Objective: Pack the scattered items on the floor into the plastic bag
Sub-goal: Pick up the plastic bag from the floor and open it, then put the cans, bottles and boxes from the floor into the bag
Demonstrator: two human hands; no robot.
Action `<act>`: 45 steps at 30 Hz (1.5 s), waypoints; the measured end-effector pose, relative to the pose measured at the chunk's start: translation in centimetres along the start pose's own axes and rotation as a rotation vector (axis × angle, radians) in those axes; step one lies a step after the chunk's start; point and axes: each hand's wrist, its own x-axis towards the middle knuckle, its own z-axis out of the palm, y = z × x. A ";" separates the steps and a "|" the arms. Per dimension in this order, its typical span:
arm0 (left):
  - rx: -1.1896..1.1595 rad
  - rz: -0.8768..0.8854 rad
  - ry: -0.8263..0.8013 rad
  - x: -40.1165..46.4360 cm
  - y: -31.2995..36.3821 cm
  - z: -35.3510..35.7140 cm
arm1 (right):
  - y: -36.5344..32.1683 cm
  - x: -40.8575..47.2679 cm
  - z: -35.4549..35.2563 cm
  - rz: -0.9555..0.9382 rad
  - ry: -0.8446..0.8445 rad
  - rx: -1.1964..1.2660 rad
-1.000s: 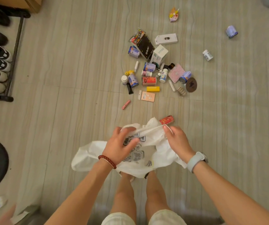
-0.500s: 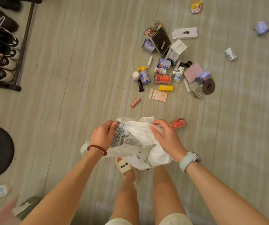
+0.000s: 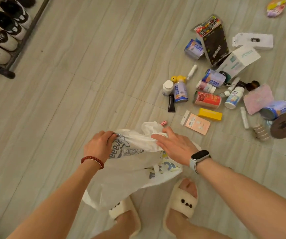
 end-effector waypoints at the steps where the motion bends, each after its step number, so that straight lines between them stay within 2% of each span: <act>1: 0.010 0.010 0.005 1.3 -1.7 1.7 | 0.5 2.1 1.6 -0.018 0.001 -0.016; 3: 0.032 0.021 0.071 4.1 -4.8 4.9 | 1.2 6.4 4.4 -0.066 0.026 -0.068; 5: 0.041 -0.048 0.163 7.1 -7.1 7.7 | 1.7 11.0 7.0 -0.094 0.090 -0.106; 8: 0.019 -0.072 0.393 11.1 -8.5 10.7 | 2.5 17.5 9.4 -0.080 0.251 -0.234; 10: 0.070 0.044 0.604 12.8 -8.7 12.3 | 3.1 20.7 10.5 -0.062 0.304 -0.308; 12: 0.154 0.280 0.753 13.4 -8.6 13.7 | 3.6 22.6 11.6 -0.050 0.324 -0.354; 13: 0.199 0.416 0.775 13.3 -8.4 14.3 | 3.9 23.1 12.1 -0.031 0.322 -0.355; 14: 0.242 0.529 0.752 13.0 -8.0 14.9 | 4.0 23.3 12.4 0.004 0.313 -0.329; 16: 0.301 0.600 0.550 12.5 -7.7 16.1 | 4.1 22.3 12.1 0.022 0.362 -0.289; 18: 0.308 0.464 0.246 12.1 -7.5 16.8 | 4.5 20.9 11.8 -0.115 0.489 -0.435; 19: 0.301 0.390 0.159 12.2 -7.2 17.0 | 4.9 20.2 11.9 -0.211 0.527 -0.525; 21: 0.344 0.336 0.076 12.8 -6.9 17.7 | 5.8 18.7 12.8 -0.369 0.497 -0.603; 23: 0.359 0.330 -0.009 13.5 -6.9 18.6 | 6.9 17.6 14.0 -0.356 0.337 -0.616; 28: 0.435 0.291 -0.102 14.9 -9.1 20.1 | 9.6 17.6 14.9 -0.153 -0.077 -0.478; 32: 0.458 0.179 -0.134 15.0 -10.9 19.5 | 8.1 18.9 14.5 -0.162 -0.061 -0.491; 36: 0.394 0.090 -0.162 15.3 -12.1 17.0 | 6.4 20.7 13.2 -0.283 0.086 -0.421; 37: 0.328 0.116 -0.114 15.0 -12.1 16.2 | 6.0 20.8 12.6 -0.323 0.165 -0.393; 41: -0.070 0.326 0.316 13.6 -9.6 12.9 | 6.4 19.4 9.8 -0.374 0.482 -0.148; 43: -0.122 0.426 0.502 13.8 -6.6 10.9 | 7.4 17.9 8.2 -0.252 0.611 0.005; 45: -0.102 0.523 0.596 14.4 -2.4 9.3 | 9.7 16.4 7.7 -0.067 0.675 0.131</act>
